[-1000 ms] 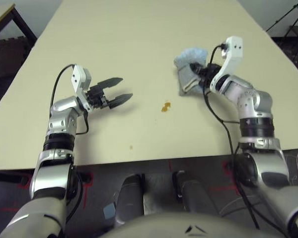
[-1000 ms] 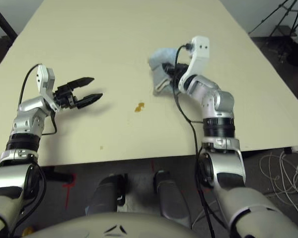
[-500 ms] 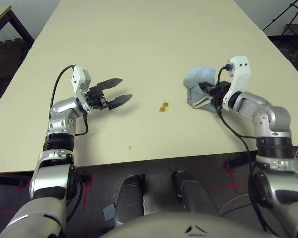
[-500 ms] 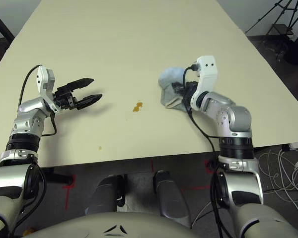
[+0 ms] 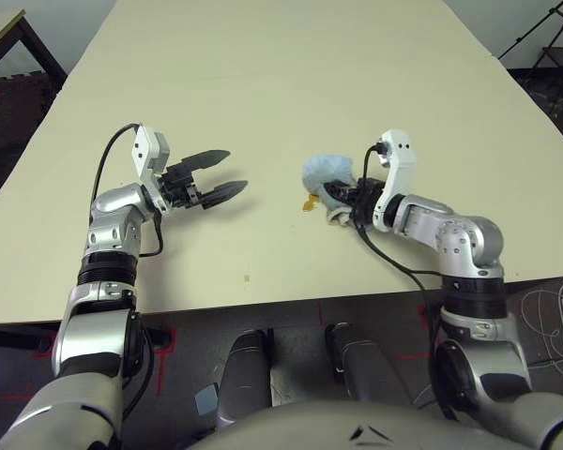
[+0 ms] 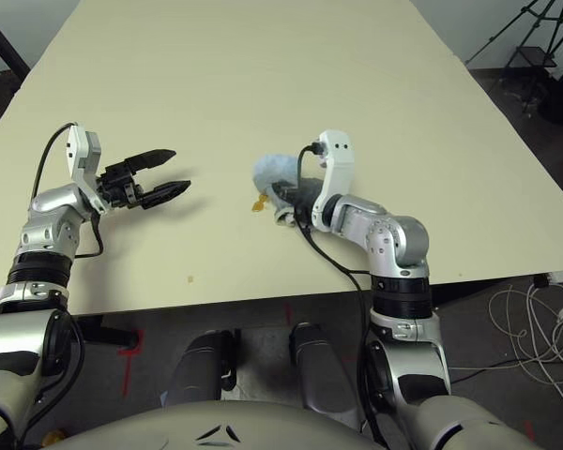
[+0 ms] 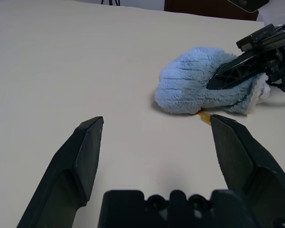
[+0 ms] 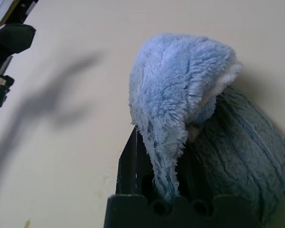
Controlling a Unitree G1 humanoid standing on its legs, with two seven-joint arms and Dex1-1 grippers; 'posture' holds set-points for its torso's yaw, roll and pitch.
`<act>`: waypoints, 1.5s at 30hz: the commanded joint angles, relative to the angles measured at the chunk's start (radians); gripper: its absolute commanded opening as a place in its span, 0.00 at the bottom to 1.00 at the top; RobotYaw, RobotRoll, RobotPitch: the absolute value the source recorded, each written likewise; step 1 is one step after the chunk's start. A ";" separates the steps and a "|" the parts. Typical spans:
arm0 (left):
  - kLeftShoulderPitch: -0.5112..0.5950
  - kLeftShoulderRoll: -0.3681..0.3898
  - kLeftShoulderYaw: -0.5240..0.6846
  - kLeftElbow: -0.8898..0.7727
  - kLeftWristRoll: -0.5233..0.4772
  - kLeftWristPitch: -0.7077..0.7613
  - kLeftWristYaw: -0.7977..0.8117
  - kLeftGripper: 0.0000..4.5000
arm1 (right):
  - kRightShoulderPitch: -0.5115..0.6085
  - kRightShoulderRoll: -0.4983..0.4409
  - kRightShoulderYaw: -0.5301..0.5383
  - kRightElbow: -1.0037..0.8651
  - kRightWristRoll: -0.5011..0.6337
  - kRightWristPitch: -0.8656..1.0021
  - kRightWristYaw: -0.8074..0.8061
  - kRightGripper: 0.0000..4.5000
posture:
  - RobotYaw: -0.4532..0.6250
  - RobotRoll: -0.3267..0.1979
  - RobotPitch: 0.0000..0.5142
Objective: Wipe the water off the table with a rag.
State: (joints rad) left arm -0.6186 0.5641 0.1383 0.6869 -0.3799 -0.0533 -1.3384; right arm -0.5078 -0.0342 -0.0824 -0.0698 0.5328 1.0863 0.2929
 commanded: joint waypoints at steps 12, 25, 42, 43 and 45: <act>0.058 0.013 0.013 -0.058 -0.008 0.030 0.006 1.00 | -0.097 0.134 0.027 0.136 0.007 -0.037 -0.040 0.00 | 0.31 0.62 0.35; 0.059 0.004 0.010 -0.066 -0.010 0.031 0.019 1.00 | -0.150 0.134 0.045 0.228 -0.019 -0.100 -0.024 0.00 | 0.31 0.62 0.34; 0.016 -0.012 0.001 -0.008 0.004 -0.002 0.014 1.00 | -0.137 -0.285 0.043 0.165 -0.047 -0.092 0.151 0.00 | 0.27 0.62 0.30; 0.015 -0.012 0.001 -0.005 0.004 -0.004 0.013 1.00 | -0.134 -0.309 0.043 0.163 -0.050 -0.095 0.161 0.00 | 0.27 0.62 0.30; 0.010 -0.014 0.000 0.004 0.006 -0.009 0.012 1.00 | -0.131 -0.350 0.045 0.167 -0.063 -0.109 0.180 0.00 | 0.27 0.62 0.30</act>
State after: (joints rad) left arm -0.6066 0.5523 0.1456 0.6777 -0.3877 -0.0520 -1.3195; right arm -0.6514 -0.3676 -0.0501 0.1164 0.4813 0.9864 0.4520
